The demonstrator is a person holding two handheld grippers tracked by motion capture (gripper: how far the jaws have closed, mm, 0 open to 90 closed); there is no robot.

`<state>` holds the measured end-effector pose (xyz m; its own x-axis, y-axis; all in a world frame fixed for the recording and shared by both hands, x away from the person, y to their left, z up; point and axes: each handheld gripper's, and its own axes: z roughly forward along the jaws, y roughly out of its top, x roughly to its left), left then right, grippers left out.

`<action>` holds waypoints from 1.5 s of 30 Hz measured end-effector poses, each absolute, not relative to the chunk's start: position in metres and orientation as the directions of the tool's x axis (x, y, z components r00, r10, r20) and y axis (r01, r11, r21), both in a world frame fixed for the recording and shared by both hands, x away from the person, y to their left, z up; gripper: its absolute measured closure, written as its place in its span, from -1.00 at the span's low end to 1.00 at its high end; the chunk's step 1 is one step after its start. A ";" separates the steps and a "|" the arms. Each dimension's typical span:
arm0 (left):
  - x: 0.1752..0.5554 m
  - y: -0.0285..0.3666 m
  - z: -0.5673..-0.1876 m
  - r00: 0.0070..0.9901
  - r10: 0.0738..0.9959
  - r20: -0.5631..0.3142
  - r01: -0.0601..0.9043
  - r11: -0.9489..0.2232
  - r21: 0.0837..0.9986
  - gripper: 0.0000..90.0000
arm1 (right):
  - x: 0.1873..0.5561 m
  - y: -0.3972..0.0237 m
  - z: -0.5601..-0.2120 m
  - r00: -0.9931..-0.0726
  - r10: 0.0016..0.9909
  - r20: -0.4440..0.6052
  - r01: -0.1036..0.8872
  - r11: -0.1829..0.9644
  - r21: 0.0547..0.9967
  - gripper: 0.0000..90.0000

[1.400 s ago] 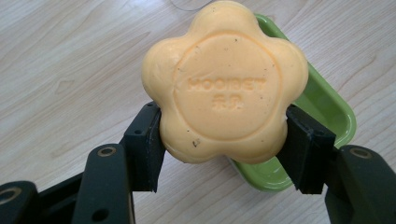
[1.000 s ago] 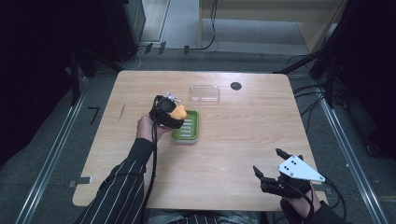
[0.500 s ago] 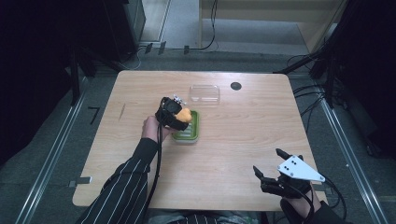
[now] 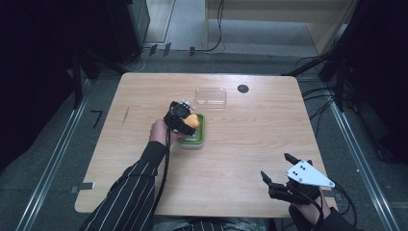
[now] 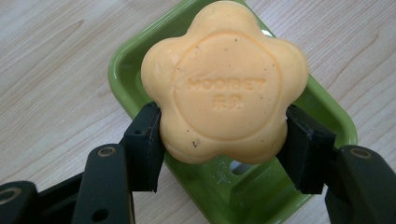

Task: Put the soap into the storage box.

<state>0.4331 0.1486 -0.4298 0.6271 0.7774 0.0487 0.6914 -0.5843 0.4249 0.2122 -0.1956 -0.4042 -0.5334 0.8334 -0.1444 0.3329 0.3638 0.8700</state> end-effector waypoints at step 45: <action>0.435 0.134 -0.443 0.669 0.734 0.118 0.664 -0.661 0.351 -0.13 | 0.212 -0.196 -0.404 -0.530 0.836 -0.142 0.336 0.362 0.870 -0.70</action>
<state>0.4353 0.1341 -0.4434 0.6687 0.7341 0.1181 0.6635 -0.6608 0.3509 0.2115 -0.1961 -0.4043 -0.5304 0.8357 -0.1425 0.3359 0.3615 0.8698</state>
